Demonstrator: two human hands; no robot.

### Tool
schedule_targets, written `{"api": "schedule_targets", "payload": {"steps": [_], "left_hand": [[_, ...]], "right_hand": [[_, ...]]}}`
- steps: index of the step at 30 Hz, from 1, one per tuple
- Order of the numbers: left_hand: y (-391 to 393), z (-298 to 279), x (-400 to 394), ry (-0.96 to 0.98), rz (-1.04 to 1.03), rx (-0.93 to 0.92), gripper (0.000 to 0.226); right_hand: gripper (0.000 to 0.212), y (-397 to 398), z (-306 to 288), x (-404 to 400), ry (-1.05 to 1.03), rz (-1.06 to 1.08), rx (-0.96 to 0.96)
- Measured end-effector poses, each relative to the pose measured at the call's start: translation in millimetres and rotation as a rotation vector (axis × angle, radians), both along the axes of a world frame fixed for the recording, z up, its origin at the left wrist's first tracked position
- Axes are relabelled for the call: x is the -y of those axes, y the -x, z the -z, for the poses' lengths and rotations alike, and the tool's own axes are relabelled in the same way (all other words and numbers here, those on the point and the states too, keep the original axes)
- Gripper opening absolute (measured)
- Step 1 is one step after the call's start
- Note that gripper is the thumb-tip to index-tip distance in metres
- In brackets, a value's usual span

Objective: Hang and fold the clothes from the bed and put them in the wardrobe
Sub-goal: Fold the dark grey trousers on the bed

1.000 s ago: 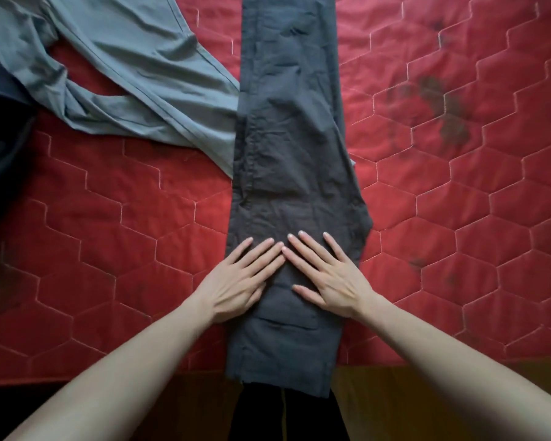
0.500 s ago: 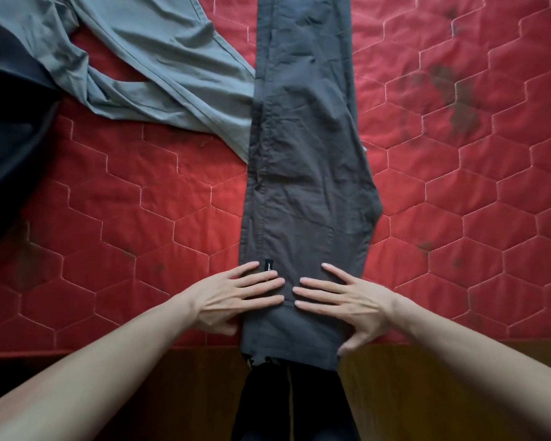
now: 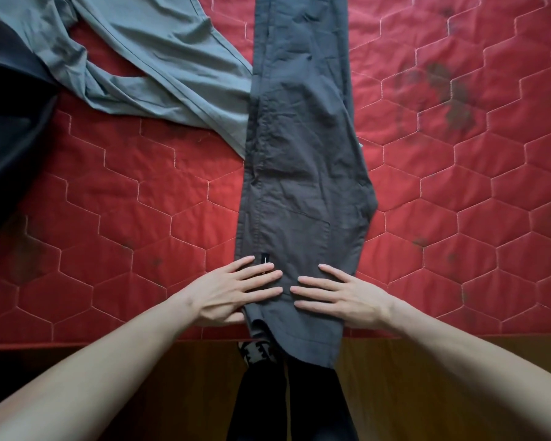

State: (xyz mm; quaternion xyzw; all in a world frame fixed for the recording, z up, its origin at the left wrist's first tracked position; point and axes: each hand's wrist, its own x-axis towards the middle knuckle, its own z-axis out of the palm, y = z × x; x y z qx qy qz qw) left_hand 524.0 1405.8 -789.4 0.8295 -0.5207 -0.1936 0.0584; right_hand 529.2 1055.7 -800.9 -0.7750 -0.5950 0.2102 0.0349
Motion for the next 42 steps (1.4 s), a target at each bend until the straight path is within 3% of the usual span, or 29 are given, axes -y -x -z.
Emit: {"api": "schedule_targets", "payload": {"steps": [5, 10, 12, 15, 17, 21, 25, 27, 31, 34, 38, 42], "left_hand": [[1, -9, 4, 0.052, -0.168, -0.181, 0.058], [0, -42, 24, 0.273, -0.702, -0.484, 0.040], [-1, -52, 35, 0.315, -0.941, -0.571, 0.044], [-12, -51, 47, 0.362, -1.248, -0.626, 0.046], [-21, -47, 52, 0.415, -1.350, -0.618, 0.042], [-39, -42, 54, 0.398, -1.350, -0.521, 0.054], [-64, -32, 53, 0.402, -1.289, -0.402, 0.037], [-77, -30, 55, 0.433, -1.274, -0.377, 0.022], [-97, -33, 61, 0.454, -1.209, -0.240, 0.009], [-105, -34, 63, 0.424, -1.191, -0.162, 0.009], [-108, -35, 61, 0.343, -1.147, -0.047, 0.016], [-105, -25, 50, 0.232, -0.864, 0.296, 0.045]], "right_hand": [[0.060, -1, -13, 4, -0.130, 0.226, -0.109], [0.056, 6, -20, 5, -0.317, 0.773, -0.413], [0.020, 8, -26, -3, -0.413, 1.018, -0.475], [0.056, -3, -33, -15, -0.492, 1.384, -0.521], [0.045, -11, -37, -20, -0.523, 1.478, -0.543], [0.023, -25, -31, -23, -0.534, 1.563, -0.551], [0.050, -41, -22, -24, -0.550, 1.619, -0.515], [0.053, -47, -22, -25, -0.532, 1.631, -0.475], [0.035, -62, -20, -26, -0.272, 1.695, -0.352], [0.037, -72, -21, -24, -0.176, 1.711, -0.292], [0.030, -75, -26, -19, -0.181, 1.626, -0.218], [0.014, -79, -22, -18, -0.317, 1.555, -0.148]]}}
